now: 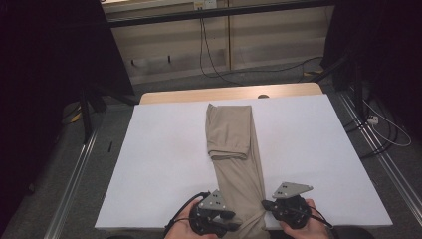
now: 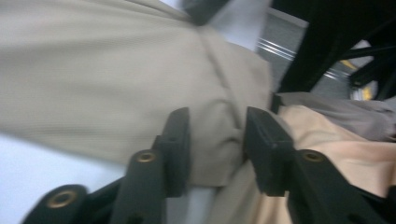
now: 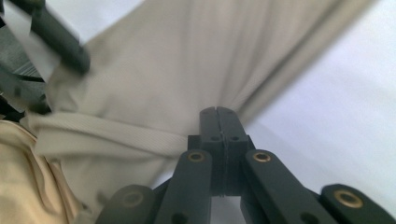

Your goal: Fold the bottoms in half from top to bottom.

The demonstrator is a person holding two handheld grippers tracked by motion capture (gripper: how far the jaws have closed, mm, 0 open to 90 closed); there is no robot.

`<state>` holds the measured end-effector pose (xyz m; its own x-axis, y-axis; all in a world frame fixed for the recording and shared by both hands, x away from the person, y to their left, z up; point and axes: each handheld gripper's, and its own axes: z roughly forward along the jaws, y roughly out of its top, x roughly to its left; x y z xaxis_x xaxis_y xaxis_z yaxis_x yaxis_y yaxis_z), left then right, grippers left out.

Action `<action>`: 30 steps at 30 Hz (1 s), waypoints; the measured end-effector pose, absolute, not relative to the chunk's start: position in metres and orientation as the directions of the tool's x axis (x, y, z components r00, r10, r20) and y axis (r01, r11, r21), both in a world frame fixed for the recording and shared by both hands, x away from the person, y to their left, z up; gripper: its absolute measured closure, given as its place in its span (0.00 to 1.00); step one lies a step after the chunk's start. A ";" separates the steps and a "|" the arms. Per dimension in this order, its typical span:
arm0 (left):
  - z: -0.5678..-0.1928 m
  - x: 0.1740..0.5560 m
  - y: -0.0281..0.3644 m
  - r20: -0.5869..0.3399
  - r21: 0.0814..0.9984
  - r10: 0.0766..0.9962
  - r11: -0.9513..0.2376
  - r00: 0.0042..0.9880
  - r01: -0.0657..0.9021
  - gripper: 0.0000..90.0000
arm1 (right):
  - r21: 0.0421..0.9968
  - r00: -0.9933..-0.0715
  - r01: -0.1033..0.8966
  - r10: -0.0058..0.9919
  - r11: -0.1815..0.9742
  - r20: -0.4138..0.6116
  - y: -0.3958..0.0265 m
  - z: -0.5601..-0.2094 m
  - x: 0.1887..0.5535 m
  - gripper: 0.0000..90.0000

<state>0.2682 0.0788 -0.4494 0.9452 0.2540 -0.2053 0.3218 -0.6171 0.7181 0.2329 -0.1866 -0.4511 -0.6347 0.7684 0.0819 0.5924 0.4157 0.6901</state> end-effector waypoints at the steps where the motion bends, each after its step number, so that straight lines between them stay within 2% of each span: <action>1: -0.448 0.273 0.082 -0.203 0.723 0.270 -0.607 0.941 0.330 0.61 | 0.684 -0.628 0.600 0.774 0.414 0.083 -0.190 -0.451 0.232 1.00; 4: -0.443 0.290 0.091 -0.162 0.741 0.320 -0.585 0.933 0.330 0.57 | 0.684 -0.612 0.617 0.783 0.390 0.106 -0.195 -0.451 0.231 1.00; 6: -0.439 0.305 0.096 -0.121 0.756 0.366 -0.569 0.923 0.325 0.53 | 0.714 -0.626 0.595 0.770 0.370 0.122 -0.195 -0.448 0.235 1.00; 7: -0.436 0.313 0.100 -0.123 0.764 0.396 -0.548 0.910 0.342 0.51 | 0.727 -0.628 0.586 0.767 0.357 0.130 -0.195 -0.446 0.240 0.95; 8: -0.434 0.321 0.103 -0.135 0.772 0.414 -0.525 0.900 0.358 0.51 | 0.750 -0.631 0.566 0.766 0.343 0.125 -0.193 -0.439 0.254 0.81; 9: -0.432 0.328 0.105 -0.135 0.773 0.436 -0.516 0.890 0.370 0.51 | 0.750 -0.631 0.566 0.766 0.343 0.125 -0.193 -0.439 0.254 0.81; 10: -0.429 0.343 0.108 -0.101 0.782 0.466 -0.510 0.879 0.360 0.51 | 0.760 -0.642 0.545 0.759 0.355 0.106 -0.190 -0.432 0.274 0.74; 11: -0.429 0.343 0.108 -0.101 0.782 0.466 -0.510 0.879 0.360 0.52 | 0.760 -0.642 0.545 0.759 0.355 0.106 -0.190 -0.432 0.274 0.74; 13: -0.429 0.361 0.109 -0.070 0.782 0.495 -0.512 0.866 0.356 0.52 | 0.773 -0.646 0.527 0.757 0.354 0.093 -0.186 -0.427 0.297 0.72; 14: -0.431 0.370 0.109 -0.055 0.779 0.512 -0.515 0.858 0.357 0.52 | 0.778 -0.652 0.512 0.754 0.363 0.077 -0.181 -0.423 0.322 0.68; 15: -0.432 0.378 0.109 -0.048 0.778 0.530 -0.511 0.846 0.364 0.52 | 0.778 -0.652 0.512 0.754 0.363 0.077 -0.181 -0.423 0.322 0.68; 18: -0.438 0.403 0.111 -0.050 0.785 0.579 -0.481 0.814 0.390 0.52 | 0.778 -0.648 0.503 0.760 0.376 0.052 -0.172 -0.425 0.354 0.65; 23: -0.449 0.426 0.108 -0.039 0.774 0.590 -0.493 0.807 0.397 0.49 | 0.767 -0.637 0.499 0.771 0.402 0.010 -0.157 -0.441 0.383 0.52; 25: -0.449 0.433 0.105 -0.039 0.768 0.583 -0.502 0.812 0.397 0.49 | 0.755 -0.639 0.498 0.769 0.427 -0.013 -0.153 -0.446 0.387 0.51; 27: -0.448 0.437 0.102 -0.034 0.775 0.585 -0.497 0.810 0.392 0.51 | 0.750 -0.629 0.495 0.776 0.440 -0.041 -0.151 -0.448 0.390 0.55; 30: -0.444 0.441 0.099 0.002 0.793 0.577 -0.499 0.817 0.351 0.62 | 0.763 -0.605 0.504 0.796 0.405 -0.023 -0.154 -0.447 0.395 0.62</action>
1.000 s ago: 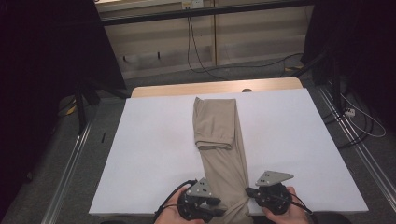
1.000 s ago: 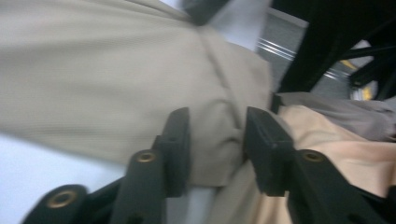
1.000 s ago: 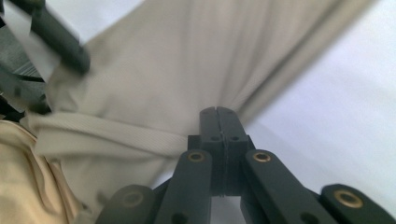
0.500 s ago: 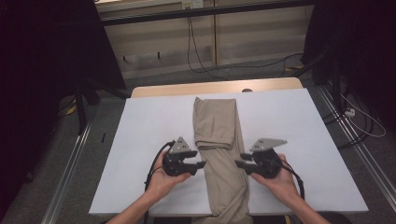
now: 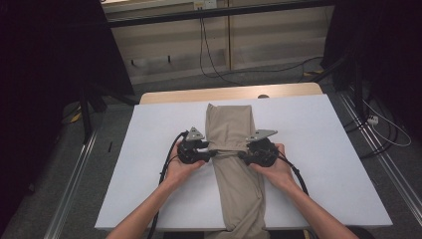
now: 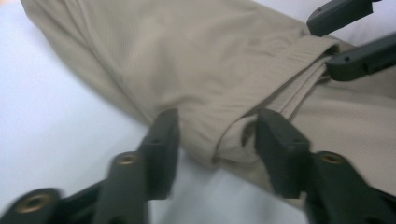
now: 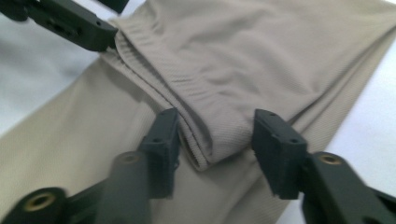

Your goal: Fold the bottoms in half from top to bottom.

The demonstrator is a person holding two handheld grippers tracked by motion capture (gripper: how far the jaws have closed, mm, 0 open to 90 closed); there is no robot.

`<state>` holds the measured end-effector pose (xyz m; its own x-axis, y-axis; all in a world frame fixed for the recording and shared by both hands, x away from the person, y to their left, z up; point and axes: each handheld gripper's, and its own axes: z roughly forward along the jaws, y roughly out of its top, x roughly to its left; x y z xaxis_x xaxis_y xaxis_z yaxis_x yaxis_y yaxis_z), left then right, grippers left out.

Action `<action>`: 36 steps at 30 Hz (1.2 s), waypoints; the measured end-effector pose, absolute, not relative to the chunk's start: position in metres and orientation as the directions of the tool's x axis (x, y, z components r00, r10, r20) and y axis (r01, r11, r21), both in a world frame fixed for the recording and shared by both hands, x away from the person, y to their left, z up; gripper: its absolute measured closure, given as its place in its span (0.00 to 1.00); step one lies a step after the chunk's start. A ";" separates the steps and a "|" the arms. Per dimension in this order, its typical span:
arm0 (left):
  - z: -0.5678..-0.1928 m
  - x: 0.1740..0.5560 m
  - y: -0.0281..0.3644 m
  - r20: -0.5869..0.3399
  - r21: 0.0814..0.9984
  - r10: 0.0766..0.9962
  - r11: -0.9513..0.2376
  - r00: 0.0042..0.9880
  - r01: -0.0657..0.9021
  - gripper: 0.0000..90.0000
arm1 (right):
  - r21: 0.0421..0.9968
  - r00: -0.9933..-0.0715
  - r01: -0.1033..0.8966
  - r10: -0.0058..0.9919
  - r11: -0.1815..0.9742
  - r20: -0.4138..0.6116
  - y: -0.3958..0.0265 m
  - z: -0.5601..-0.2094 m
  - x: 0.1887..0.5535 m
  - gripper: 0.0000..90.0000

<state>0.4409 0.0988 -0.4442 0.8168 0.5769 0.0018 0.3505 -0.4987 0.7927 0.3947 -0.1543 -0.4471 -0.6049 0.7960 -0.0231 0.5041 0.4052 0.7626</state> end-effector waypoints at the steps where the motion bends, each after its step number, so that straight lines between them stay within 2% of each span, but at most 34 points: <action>1: -0.444 0.442 0.098 -0.005 0.798 0.580 -0.488 0.814 0.353 0.65 | 0.769 -0.608 0.493 0.793 0.406 -0.029 -0.155 -0.447 0.395 0.66; 2: -0.444 0.444 0.097 0.003 0.800 0.580 -0.489 0.815 0.346 0.70 | 0.760 -0.603 0.493 0.796 0.423 -0.052 -0.154 -0.447 0.397 0.76; 5: -0.451 0.448 0.096 -0.021 0.803 0.563 -0.483 0.826 0.349 0.70 | 0.749 -0.596 0.509 0.801 0.425 -0.049 -0.154 -0.450 0.400 0.78; 8: -0.453 0.446 0.095 -0.037 0.794 0.547 -0.492 0.836 0.357 0.72 | 0.762 -0.588 0.522 0.809 0.382 -0.003 -0.157 -0.451 0.403 0.87; 10: -0.452 0.444 0.094 -0.045 0.788 0.543 -0.496 0.838 0.364 0.78 | 0.767 -0.597 0.505 0.802 0.395 -0.021 -0.156 -0.450 0.401 0.92; 14: -0.443 0.437 0.095 -0.084 0.786 0.532 -0.484 0.843 0.384 0.96 | 0.776 -0.607 0.508 0.794 0.374 0.015 -0.158 -0.444 0.394 0.93; 18: -0.434 0.424 0.094 -0.090 0.795 0.504 -0.483 0.859 0.368 0.97 | 0.782 -0.624 0.496 0.781 0.379 0.017 -0.162 -0.435 0.385 0.93; 21: -0.427 0.409 0.094 -0.106 0.808 0.473 -0.472 0.875 0.353 0.97 | 0.793 -0.638 0.495 0.768 0.354 0.056 -0.172 -0.430 0.372 0.93; 29: -0.415 0.358 0.090 -0.102 0.810 0.378 -0.506 0.920 0.298 0.97 | 0.807 -0.671 0.491 0.733 0.327 0.112 -0.188 -0.423 0.320 0.93; 36: -0.420 0.318 0.098 -0.131 0.795 0.320 -0.532 0.938 0.292 0.97 | 0.796 -0.714 0.482 0.690 0.366 0.115 -0.186 -0.426 0.273 0.92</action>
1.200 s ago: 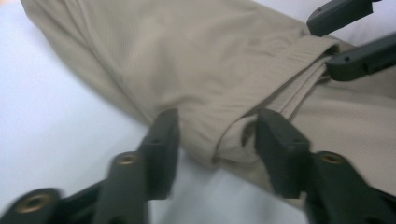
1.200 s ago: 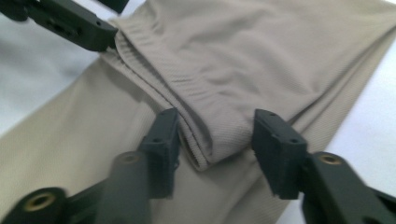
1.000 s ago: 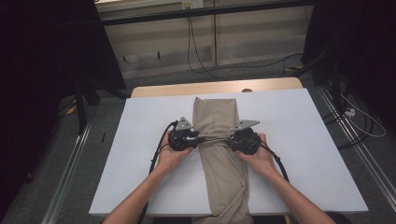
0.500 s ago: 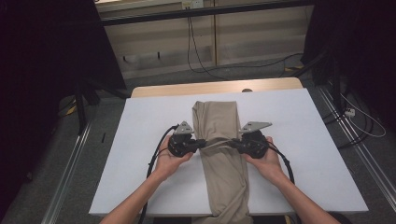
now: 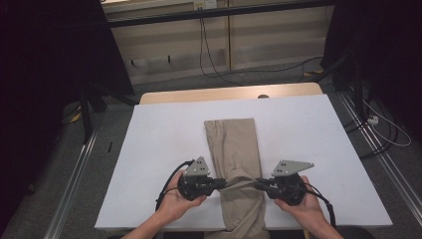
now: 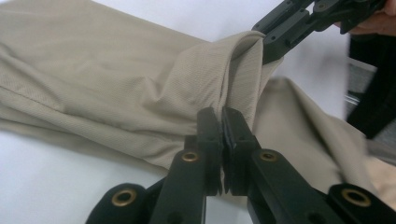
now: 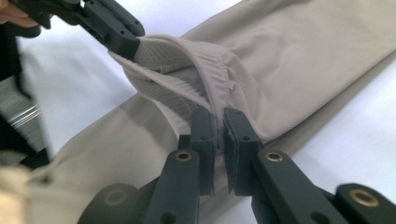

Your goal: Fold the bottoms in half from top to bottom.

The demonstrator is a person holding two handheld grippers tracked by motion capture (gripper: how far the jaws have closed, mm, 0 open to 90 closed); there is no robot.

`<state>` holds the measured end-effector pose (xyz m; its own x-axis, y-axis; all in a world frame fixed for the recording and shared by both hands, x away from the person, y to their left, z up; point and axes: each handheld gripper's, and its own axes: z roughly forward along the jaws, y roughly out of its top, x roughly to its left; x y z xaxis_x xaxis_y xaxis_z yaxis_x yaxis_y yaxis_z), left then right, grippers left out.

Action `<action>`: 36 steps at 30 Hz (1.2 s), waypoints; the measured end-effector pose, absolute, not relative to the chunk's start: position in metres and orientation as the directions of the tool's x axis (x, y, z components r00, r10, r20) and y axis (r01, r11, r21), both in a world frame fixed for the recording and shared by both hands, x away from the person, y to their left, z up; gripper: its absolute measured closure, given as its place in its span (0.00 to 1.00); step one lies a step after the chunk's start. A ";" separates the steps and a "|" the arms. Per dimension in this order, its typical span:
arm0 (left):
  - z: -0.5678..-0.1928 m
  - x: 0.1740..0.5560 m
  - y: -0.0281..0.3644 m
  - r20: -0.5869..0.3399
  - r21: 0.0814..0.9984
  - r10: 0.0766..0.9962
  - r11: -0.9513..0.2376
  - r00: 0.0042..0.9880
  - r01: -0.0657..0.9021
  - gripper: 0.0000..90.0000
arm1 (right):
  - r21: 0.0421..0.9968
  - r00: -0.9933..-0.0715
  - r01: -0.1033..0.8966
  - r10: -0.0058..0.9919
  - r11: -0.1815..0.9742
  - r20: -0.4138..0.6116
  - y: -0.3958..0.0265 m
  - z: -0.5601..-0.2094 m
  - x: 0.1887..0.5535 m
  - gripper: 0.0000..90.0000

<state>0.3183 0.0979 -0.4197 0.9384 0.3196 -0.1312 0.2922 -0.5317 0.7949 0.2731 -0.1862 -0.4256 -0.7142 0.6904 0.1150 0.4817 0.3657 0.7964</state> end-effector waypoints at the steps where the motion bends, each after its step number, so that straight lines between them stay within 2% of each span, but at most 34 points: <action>1: -0.420 0.313 0.098 -0.131 0.789 0.316 -0.540 0.940 0.292 0.97 | 0.794 -0.721 0.480 0.684 0.374 0.114 -0.186 -0.426 0.267 0.92; 8: -0.429 0.282 0.093 -0.113 0.758 0.267 -0.599 0.957 0.257 0.97 | 0.774 -0.738 0.484 0.666 0.407 0.111 -0.184 -0.434 0.237 0.91; 12: -0.441 0.274 0.089 -0.123 0.749 0.246 -0.613 0.961 0.253 0.95 | 0.742 -0.738 0.484 0.672 0.464 0.061 -0.182 -0.444 0.224 0.87; 14: -0.438 0.270 0.089 -0.110 0.736 0.239 -0.633 0.965 0.240 0.95 | 0.736 -0.737 0.496 0.672 0.461 0.076 -0.184 -0.444 0.221 0.86; 17: -0.441 0.270 0.091 -0.139 0.734 0.230 -0.629 0.963 0.256 0.93 | 0.731 -0.737 0.505 0.670 0.458 0.090 -0.184 -0.447 0.220 0.81; 18: -0.440 0.270 0.092 -0.150 0.733 0.231 -0.626 0.961 0.265 0.88 | 0.731 -0.742 0.508 0.662 0.456 0.104 -0.184 -0.446 0.221 0.72; 19: -0.439 0.271 0.093 -0.158 0.729 0.229 -0.629 0.961 0.270 0.88 | 0.731 -0.742 0.508 0.662 0.456 0.104 -0.184 -0.446 0.221 0.72; 21: -0.437 0.271 0.097 -0.163 0.743 0.230 -0.612 0.959 0.273 0.79 | 0.736 -0.741 0.516 0.658 0.437 0.129 -0.186 -0.443 0.223 0.60; 22: -0.435 0.272 0.098 -0.152 0.748 0.236 -0.607 0.960 0.267 0.74 | 0.749 -0.742 0.514 0.655 0.419 0.142 -0.188 -0.440 0.224 0.58; 24: -0.430 0.278 0.103 -0.132 0.762 0.279 -0.585 0.951 0.277 0.59 | 0.769 -0.735 0.511 0.659 0.384 0.159 -0.190 -0.434 0.228 0.52; 26: -0.424 0.291 0.109 -0.134 0.779 0.341 -0.544 0.931 0.311 0.53 | 0.786 -0.727 0.500 0.669 0.363 0.153 -0.193 -0.428 0.235 0.46; 28: -0.422 0.303 0.113 -0.099 0.795 0.395 -0.520 0.913 0.311 0.41 | 0.798 -0.716 0.490 0.684 0.350 0.139 -0.195 -0.423 0.244 0.43; 30: -0.421 0.322 0.118 -0.071 0.805 0.455 -0.499 0.887 0.321 0.36 | 0.803 -0.702 0.494 0.697 0.333 0.143 -0.198 -0.421 0.256 0.39; 32: -0.423 0.337 0.121 -0.080 0.808 0.499 -0.474 0.863 0.349 0.26 | 0.797 -0.699 0.497 0.703 0.345 0.132 -0.199 -0.420 0.271 0.36; 35: -0.427 0.362 0.123 -0.107 0.810 0.547 -0.435 0.830 0.392 0.23 | 0.796 -0.687 0.503 0.715 0.337 0.131 -0.199 -0.421 0.295 0.33; 36: -0.429 0.371 0.123 -0.111 0.813 0.562 -0.423 0.820 0.400 0.25 | 0.797 -0.687 0.503 0.714 0.335 0.133 -0.200 -0.422 0.303 0.33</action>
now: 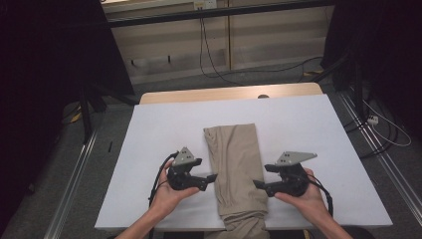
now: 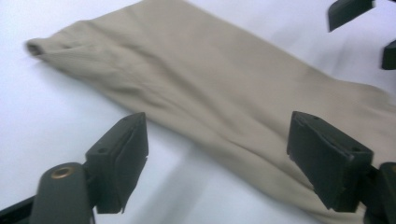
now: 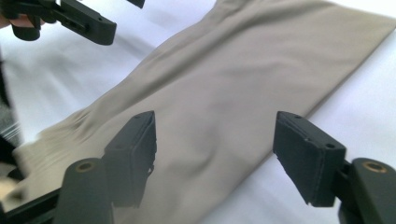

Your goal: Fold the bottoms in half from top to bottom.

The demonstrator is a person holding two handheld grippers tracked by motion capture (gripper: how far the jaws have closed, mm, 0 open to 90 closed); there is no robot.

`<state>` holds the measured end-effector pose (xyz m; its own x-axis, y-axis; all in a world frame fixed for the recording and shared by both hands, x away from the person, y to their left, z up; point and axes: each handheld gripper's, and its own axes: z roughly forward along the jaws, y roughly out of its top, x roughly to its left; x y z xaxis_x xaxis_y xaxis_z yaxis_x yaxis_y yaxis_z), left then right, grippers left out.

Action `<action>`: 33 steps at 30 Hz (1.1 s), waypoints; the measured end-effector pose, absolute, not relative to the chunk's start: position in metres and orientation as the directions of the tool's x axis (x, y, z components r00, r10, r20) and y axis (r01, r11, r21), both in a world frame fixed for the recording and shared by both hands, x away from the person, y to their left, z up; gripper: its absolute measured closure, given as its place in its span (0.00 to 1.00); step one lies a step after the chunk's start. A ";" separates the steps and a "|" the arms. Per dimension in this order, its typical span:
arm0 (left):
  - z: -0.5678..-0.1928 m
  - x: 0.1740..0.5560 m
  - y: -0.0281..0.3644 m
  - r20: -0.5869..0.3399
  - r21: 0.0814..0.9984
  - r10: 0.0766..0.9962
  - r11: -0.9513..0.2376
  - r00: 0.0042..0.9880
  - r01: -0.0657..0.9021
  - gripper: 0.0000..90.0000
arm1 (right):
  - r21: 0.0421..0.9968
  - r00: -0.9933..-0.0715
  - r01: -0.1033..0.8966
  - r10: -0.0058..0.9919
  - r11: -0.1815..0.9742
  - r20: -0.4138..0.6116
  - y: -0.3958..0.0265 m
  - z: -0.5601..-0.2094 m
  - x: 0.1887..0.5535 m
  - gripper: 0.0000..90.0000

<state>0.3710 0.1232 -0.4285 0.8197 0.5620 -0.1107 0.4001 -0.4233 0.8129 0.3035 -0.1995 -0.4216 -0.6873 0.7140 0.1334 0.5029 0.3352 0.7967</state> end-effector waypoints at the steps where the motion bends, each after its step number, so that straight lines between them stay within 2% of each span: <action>1: -0.429 0.377 0.123 -0.114 0.815 0.567 -0.416 0.816 0.403 0.25 | 0.804 -0.686 0.499 0.714 0.324 0.138 -0.200 -0.421 0.314 0.34; 8: -0.428 0.429 0.119 -0.093 0.811 0.645 -0.394 0.759 0.433 0.21 | 0.817 -0.655 0.485 0.749 0.313 0.102 -0.199 -0.415 0.369 0.43; 10: -0.427 0.441 0.117 -0.071 0.799 0.667 -0.407 0.742 0.443 0.24 | 0.815 -0.634 0.504 0.763 0.285 0.124 -0.199 -0.418 0.385 0.42; 15: -0.428 0.474 0.109 -0.074 0.796 0.685 -0.397 0.725 0.457 0.22 | 0.810 -0.593 0.508 0.801 0.293 0.082 -0.198 -0.425 0.415 0.42; 18: -0.429 0.491 0.106 -0.102 0.807 0.697 -0.359 0.710 0.469 0.20 | 0.808 -0.572 0.528 0.813 0.262 0.110 -0.200 -0.423 0.437 0.42; 21: -0.430 0.505 0.101 -0.095 0.784 0.705 -0.381 0.702 0.489 0.20 | 0.798 -0.565 0.537 0.819 0.275 0.098 -0.197 -0.422 0.460 0.44; 23: -0.433 0.514 0.099 -0.088 0.781 0.721 -0.378 0.687 0.497 0.22 | 0.796 -0.561 0.534 0.824 0.286 0.080 -0.195 -0.421 0.474 0.46; 26: -0.436 0.527 0.095 -0.129 0.764 0.714 -0.371 0.688 0.528 0.23 | 0.780 -0.547 0.548 0.835 0.302 0.060 -0.193 -0.421 0.495 0.51; 27: -0.437 0.529 0.093 -0.129 0.760 0.709 -0.379 0.694 0.528 0.26 | 0.774 -0.547 0.552 0.835 0.309 0.057 -0.193 -0.422 0.501 0.52; 28: -0.439 0.532 0.091 -0.124 0.758 0.707 -0.385 0.696 0.526 0.32 | 0.761 -0.539 0.572 0.839 0.305 0.068 -0.192 -0.428 0.512 0.52; 33: -0.454 0.541 0.089 -0.139 0.738 0.715 -0.387 0.685 0.553 0.33 | 0.730 -0.528 0.603 0.847 0.321 0.064 -0.190 -0.444 0.524 0.53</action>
